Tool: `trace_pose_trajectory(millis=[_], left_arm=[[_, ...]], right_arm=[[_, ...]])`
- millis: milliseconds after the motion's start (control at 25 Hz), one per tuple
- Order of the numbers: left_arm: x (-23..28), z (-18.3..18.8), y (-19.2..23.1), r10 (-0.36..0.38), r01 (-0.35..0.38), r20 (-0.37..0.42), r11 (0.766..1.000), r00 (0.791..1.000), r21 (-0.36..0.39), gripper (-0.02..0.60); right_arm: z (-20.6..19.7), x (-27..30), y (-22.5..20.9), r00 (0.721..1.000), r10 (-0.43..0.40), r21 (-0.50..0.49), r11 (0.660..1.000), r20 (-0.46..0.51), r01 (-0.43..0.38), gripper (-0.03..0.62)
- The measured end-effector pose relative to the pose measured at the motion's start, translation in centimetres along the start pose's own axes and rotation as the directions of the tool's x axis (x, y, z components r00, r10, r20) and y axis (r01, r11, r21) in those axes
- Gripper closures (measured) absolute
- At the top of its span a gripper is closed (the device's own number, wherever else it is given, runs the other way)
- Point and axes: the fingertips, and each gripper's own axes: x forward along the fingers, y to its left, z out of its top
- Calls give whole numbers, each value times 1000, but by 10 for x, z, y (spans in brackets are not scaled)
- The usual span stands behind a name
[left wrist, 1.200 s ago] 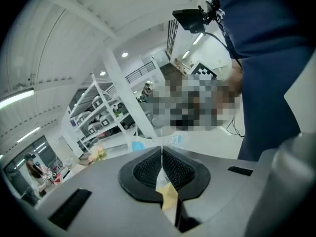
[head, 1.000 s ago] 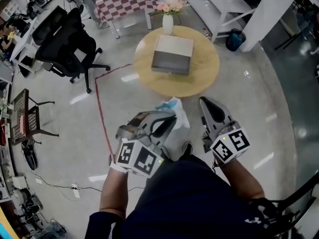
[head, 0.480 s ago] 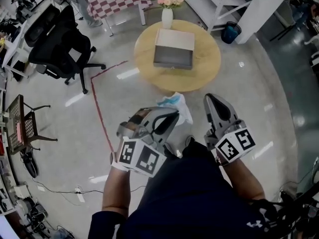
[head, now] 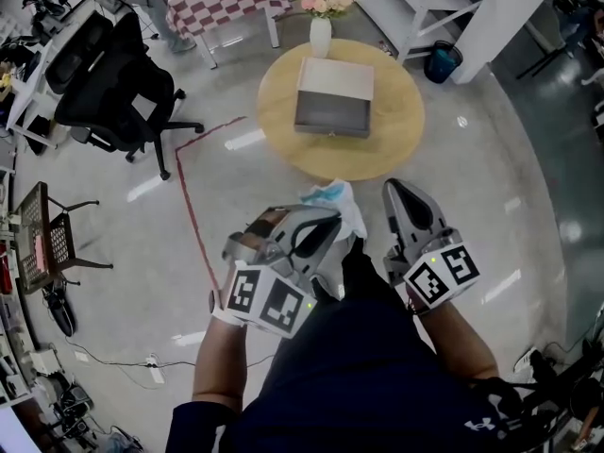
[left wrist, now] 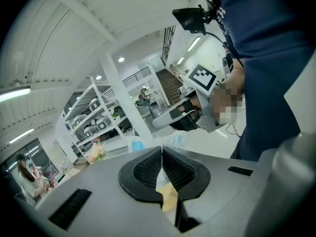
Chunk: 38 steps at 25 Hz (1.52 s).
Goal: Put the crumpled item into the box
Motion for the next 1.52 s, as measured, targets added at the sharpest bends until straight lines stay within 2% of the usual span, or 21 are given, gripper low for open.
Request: trace_pose_trajectory(millis=[280, 480, 680, 1040, 1240, 1520], left_arm=[[36, -12, 36, 19, -19, -52, 1000, 998, -2, 560], [69, -14, 70, 34, -37, -63, 998, 997, -46, 560], [100, -20, 95, 46, -53, -109, 997, 993, -55, 560], [138, -25, 131, 63, -77, -170, 994, 983, -76, 560], [158, -36, 146, 75, -91, -197, 993, 977, -70, 560], [181, -68, 170, 80, -102, -237, 991, 968, -82, 560]], right_arm=[[3, 42, -36, 999, 42, 24, 999, -14, -41, 582], [9, 71, -72, 997, 62, 47, 997, -37, -60, 582], [13, 97, -107, 995, 87, 70, 994, -57, -83, 582], [25, 135, -147, 987, 146, 96, 986, -69, -139, 583], [30, 154, -164, 984, 165, 82, 984, -69, -159, 583], [33, 187, -182, 985, 160, 1, 987, -70, -161, 582]])
